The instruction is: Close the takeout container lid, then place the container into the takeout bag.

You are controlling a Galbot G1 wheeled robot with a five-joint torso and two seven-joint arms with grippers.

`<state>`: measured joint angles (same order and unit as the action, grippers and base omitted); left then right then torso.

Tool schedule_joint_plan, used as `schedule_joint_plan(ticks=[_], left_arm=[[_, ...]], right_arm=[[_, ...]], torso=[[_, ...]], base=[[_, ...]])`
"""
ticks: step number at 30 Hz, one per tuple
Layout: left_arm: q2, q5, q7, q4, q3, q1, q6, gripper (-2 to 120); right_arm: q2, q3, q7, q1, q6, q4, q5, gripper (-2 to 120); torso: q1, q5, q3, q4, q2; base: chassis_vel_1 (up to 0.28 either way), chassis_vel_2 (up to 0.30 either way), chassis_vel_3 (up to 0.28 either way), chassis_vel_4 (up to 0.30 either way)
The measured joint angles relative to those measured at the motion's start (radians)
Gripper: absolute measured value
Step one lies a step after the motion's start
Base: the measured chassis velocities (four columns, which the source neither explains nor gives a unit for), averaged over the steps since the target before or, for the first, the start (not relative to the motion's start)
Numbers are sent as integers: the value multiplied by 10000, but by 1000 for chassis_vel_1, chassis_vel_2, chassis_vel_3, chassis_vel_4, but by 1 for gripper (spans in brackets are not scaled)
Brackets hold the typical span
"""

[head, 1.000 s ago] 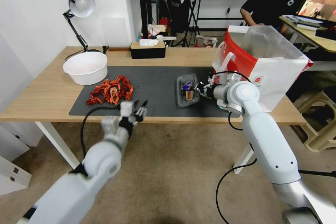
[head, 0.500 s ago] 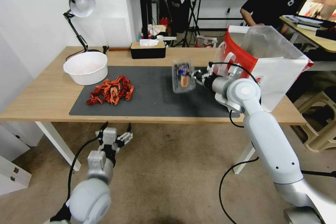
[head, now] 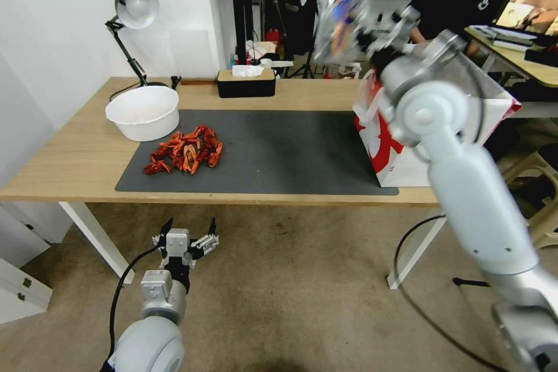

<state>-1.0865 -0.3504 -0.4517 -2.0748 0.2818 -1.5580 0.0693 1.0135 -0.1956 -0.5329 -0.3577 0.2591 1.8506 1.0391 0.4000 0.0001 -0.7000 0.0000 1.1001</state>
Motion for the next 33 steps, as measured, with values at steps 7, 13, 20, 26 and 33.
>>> schedule_joint_plan(ticks=[7,13,20,26,33], left_arm=[[-54,145,-12,13,-98,-55,-102,100],[-175,282,18,12,-243,-44,-103,100],[-263,403,28,-77,-313,-179,-101,100],[-306,520,38,-136,-371,-246,-75,100],[-361,544,267,-182,-321,-346,-82,100]], right_arm=[[-2046,-1723,-411,-1549,202,656,-627,0],[-2335,-2834,-229,-2845,165,842,87,0],[-2091,-3251,-231,-3618,-81,797,1004,18],[-2060,-3372,-517,-3957,-66,886,1462,37],[-2231,-3389,179,-4554,-469,1062,549,67]], torso=[[-1,2,0,-8,0],[-1,0,1,-2,0],[0,0,0,2,-1],[0,-3,0,2,-1],[0,-1,0,0,-2]], base=[[0,0,0,0],[0,0,0,0],[0,0,0,0],[0,0,0,0],[0,0,0,0]])
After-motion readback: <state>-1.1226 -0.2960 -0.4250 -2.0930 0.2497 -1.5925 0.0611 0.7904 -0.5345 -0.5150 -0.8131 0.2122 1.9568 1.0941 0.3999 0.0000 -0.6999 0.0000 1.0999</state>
